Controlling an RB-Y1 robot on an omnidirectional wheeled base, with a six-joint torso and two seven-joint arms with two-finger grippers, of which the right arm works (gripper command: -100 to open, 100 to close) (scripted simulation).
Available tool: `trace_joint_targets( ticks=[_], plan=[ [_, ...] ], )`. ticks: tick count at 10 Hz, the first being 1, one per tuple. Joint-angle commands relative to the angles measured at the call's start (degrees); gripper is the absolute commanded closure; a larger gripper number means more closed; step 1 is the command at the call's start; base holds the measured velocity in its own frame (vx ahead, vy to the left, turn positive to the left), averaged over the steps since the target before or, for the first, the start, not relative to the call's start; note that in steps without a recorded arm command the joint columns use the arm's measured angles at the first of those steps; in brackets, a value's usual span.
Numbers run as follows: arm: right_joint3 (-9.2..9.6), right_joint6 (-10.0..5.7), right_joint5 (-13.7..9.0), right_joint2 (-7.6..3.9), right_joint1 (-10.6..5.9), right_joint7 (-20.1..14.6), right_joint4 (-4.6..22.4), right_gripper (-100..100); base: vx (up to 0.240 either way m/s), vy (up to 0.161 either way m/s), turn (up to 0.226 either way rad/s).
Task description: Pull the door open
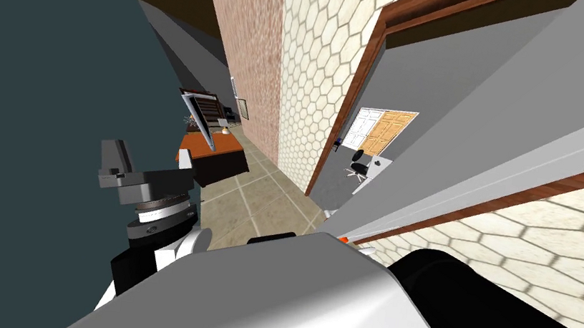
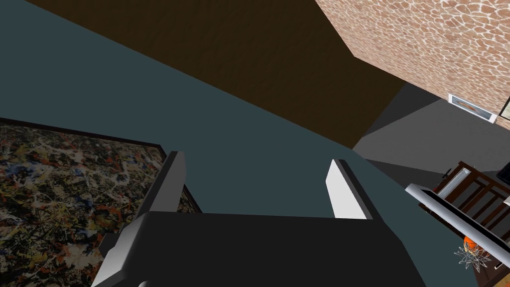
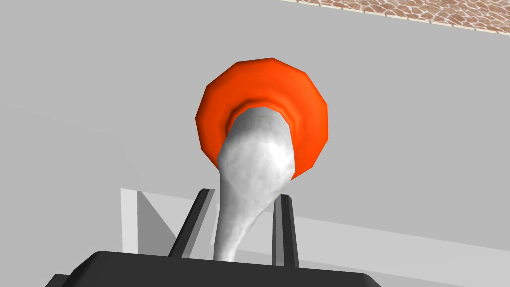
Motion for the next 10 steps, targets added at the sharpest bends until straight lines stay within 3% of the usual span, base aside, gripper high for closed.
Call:
trace_joint_targets(
  ticks=[1,4,5,10],
  plan=[
    [0.61,-0.59,0.49,0.58,0.08,0.06,0.62,100,0.000,0.000,0.000],
    [0.61,-0.59,0.49,0.58,0.08,0.06,0.62,100,0.003,0.001,-0.006],
    [0.04,0.26,-0.11,0.06,-0.06,-0.26,0.64,100,0.121,0.002,0.053],
    [0.08,1.98,-0.58,0.07,0.88,-1.04,0.56,100,0.182,0.026,0.062]
  ],
)
